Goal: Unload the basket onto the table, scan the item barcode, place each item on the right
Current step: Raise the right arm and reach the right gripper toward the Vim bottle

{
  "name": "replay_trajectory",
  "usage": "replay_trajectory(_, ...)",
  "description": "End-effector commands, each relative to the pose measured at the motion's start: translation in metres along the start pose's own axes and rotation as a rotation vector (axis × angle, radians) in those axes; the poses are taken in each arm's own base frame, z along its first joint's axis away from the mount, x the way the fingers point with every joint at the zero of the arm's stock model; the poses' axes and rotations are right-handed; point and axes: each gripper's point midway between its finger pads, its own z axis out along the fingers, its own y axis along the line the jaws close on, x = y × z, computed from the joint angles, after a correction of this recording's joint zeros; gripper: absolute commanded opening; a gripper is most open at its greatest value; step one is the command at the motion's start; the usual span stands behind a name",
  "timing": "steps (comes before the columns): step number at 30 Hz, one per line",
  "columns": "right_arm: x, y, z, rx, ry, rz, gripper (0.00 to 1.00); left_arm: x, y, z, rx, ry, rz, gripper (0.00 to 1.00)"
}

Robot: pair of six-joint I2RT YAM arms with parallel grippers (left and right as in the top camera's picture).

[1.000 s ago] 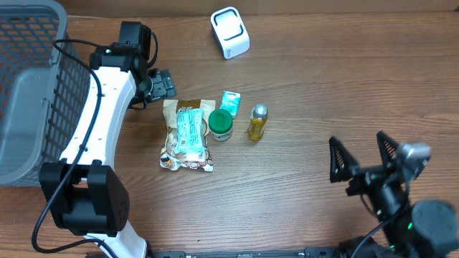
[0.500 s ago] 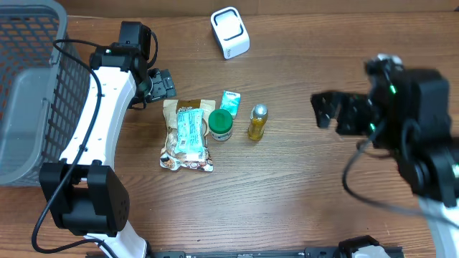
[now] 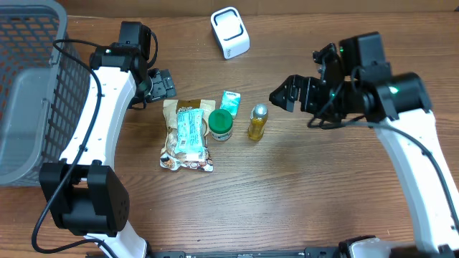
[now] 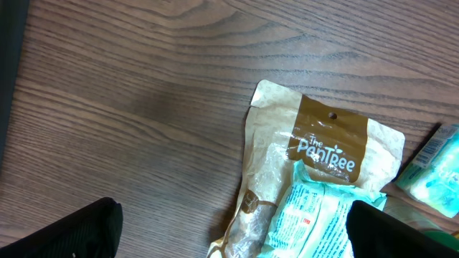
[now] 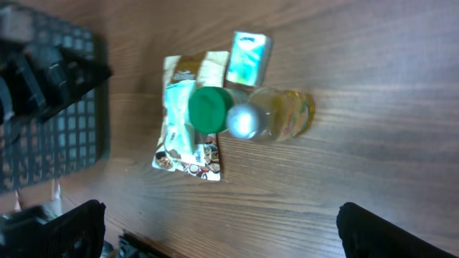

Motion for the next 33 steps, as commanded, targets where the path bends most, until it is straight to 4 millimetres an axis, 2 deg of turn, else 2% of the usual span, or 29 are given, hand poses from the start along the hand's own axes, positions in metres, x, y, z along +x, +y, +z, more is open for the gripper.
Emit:
replay_trajectory(1, -0.004, -0.004, 0.020, 0.083, 0.009, 0.116, 1.00, -0.006, -0.001, -0.009, 0.005, -0.032, 0.013, 0.99)
replay_trajectory(6, -0.003, -0.021, 0.046, 0.282, -0.025, 0.186, 1.00, -0.006, -0.001, -0.009, 0.005, -0.032, 0.013, 0.99)
replay_trajectory(9, 0.000, -0.021, 0.059, 0.333, -0.028, 0.179, 1.00, -0.006, -0.001, -0.009, 0.005, -0.032, 0.013, 1.00)
replay_trajectory(23, -0.010, -0.014, 0.094, 0.369, -0.067, 0.112, 1.00, -0.006, -0.001, -0.009, 0.005, -0.032, 0.013, 0.99)
replay_trajectory(33, -0.018, -0.018, 0.106, 0.382, -0.087, 0.108, 1.00, -0.006, -0.001, -0.009, 0.005, -0.032, 0.013, 1.00)
